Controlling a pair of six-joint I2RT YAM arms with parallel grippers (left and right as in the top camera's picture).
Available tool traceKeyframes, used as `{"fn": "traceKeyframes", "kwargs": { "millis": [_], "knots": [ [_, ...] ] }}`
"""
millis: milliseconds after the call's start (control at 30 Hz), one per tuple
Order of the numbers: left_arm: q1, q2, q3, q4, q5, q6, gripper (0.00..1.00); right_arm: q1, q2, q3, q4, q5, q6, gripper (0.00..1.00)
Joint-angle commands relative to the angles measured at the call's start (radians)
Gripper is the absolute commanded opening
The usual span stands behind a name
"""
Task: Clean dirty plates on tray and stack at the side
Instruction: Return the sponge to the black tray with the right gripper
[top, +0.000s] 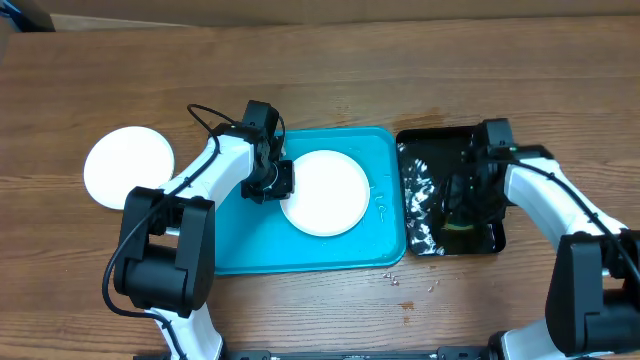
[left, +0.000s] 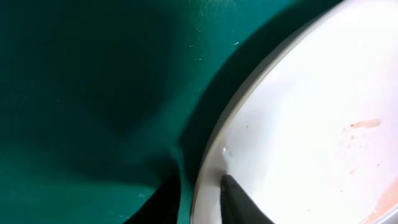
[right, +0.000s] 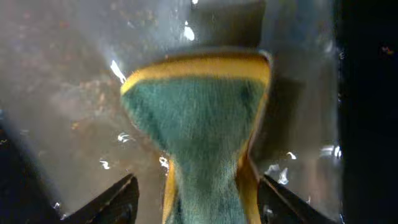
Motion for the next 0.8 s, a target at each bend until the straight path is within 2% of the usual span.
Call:
{"fn": "traceKeyframes", "kwargs": {
  "millis": [0, 33, 100, 133, 200, 233, 267, 333, 367, 467, 500, 533, 567, 600, 700, 767],
  "knots": [
    [-0.008, 0.006, -0.023, -0.004, -0.026, 0.008, 0.26, 0.005, -0.023, -0.063, 0.056, 0.006, 0.003, 0.20],
    [-0.008, 0.006, -0.023, -0.005, -0.026, 0.008, 0.26, 0.004, -0.023, -0.061, 0.055, 0.006, 0.003, 0.04],
    [-0.008, 0.006, -0.023, -0.008, -0.026, 0.008, 0.26, 0.004, -0.027, -0.043, 0.050, 0.005, 0.003, 0.04],
    [-0.008, 0.006, -0.023, -0.008, -0.026, 0.008, 0.27, 0.004, -0.028, -0.023, 0.035, 0.005, -0.001, 0.08],
    [-0.008, 0.006, -0.023, -0.008, -0.026, 0.008, 0.29, 0.004, -0.029, 0.033, -0.015, 0.005, 0.000, 0.43],
    [-0.008, 0.006, -0.023, -0.007, -0.027, 0.008, 0.29, 0.004, -0.029, 0.061, -0.044, 0.006, 0.000, 0.50],
    [-0.008, 0.006, -0.023, -0.007, -0.027, 0.008, 0.27, 0.004, -0.029, 0.093, -0.077, 0.006, 0.000, 0.54],
    [-0.008, 0.006, -0.023, -0.008, -0.029, 0.009, 0.08, 0.004, -0.029, 0.154, -0.129, 0.007, -0.001, 0.62],
    [-0.008, 0.006, -0.023, -0.008, -0.034, 0.012, 0.04, 0.004, -0.029, 0.188, -0.148, 0.011, -0.001, 0.62],
    [-0.008, 0.006, -0.021, -0.009, -0.037, 0.012, 0.04, 0.000, -0.029, 0.278, -0.169, 0.011, -0.001, 0.63],
    [-0.008, 0.006, -0.017, -0.010, -0.037, 0.012, 0.04, -0.003, -0.029, 0.316, -0.177, 0.010, -0.001, 0.83],
    [-0.007, 0.006, -0.011, -0.012, -0.038, 0.012, 0.04, -0.006, -0.029, 0.349, -0.182, 0.011, -0.001, 0.91],
    [-0.008, 0.006, -0.005, -0.019, -0.038, 0.011, 0.04, -0.009, -0.029, 0.375, -0.184, 0.016, -0.001, 0.92],
    [-0.008, 0.006, 0.004, -0.028, -0.037, 0.011, 0.04, -0.011, -0.029, 0.397, -0.190, 0.029, -0.001, 1.00],
    [-0.008, 0.003, 0.033, -0.060, -0.047, 0.005, 0.04, -0.021, -0.029, 0.431, -0.198, 0.138, 0.001, 1.00],
    [-0.008, -0.003, 0.055, -0.091, -0.072, -0.021, 0.04, -0.035, -0.026, 0.429, -0.199, 0.260, 0.055, 1.00]
  ]
}}
